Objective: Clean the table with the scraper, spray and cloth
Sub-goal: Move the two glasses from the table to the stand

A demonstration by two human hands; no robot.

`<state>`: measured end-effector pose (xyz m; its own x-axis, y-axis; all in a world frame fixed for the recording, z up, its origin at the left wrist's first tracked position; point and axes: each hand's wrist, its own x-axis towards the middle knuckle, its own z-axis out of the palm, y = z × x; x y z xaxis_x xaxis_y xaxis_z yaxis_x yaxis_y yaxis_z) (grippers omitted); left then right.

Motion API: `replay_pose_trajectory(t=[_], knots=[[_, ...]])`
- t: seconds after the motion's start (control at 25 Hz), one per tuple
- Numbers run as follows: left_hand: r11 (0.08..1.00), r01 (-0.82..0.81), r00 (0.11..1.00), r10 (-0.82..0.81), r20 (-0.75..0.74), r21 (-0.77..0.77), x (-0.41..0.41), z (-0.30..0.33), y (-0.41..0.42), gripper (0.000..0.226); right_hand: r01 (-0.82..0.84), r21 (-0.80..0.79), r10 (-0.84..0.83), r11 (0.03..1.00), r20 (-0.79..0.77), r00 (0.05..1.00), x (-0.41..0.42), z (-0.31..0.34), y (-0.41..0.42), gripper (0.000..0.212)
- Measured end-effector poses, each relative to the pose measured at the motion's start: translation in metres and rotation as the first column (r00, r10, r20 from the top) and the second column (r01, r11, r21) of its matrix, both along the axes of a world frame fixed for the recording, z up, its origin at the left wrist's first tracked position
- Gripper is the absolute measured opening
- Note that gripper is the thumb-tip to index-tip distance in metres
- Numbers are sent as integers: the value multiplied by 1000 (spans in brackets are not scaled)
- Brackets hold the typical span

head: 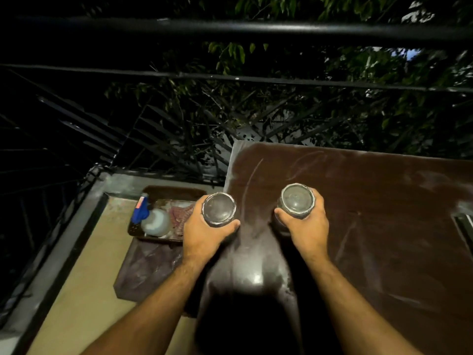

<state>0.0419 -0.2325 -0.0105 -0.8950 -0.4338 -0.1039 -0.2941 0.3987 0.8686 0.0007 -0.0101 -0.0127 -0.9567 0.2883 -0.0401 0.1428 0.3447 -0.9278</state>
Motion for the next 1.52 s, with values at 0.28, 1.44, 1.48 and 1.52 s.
replay_pose_trajectory(t=[0.28,1.44,1.48,1.52], knots=[[999,-53,999,53,-4,-8,26,-10,-111,79,-75,-18,75,997,-5,997,15,-7,-102,81],[969,89,995,-77,62,-231,100,-149,-285,62,-283,-14,276,959,276,921,120,-132,-290,89],[966,71,994,-50,93,-249,103,-159,-286,72,-278,-13,271,960,284,920,121,-138,-292,89],[965,58,992,-27,121,-254,104,-168,-287,78,-274,-6,264,962,288,921,120,-143,-294,88]])
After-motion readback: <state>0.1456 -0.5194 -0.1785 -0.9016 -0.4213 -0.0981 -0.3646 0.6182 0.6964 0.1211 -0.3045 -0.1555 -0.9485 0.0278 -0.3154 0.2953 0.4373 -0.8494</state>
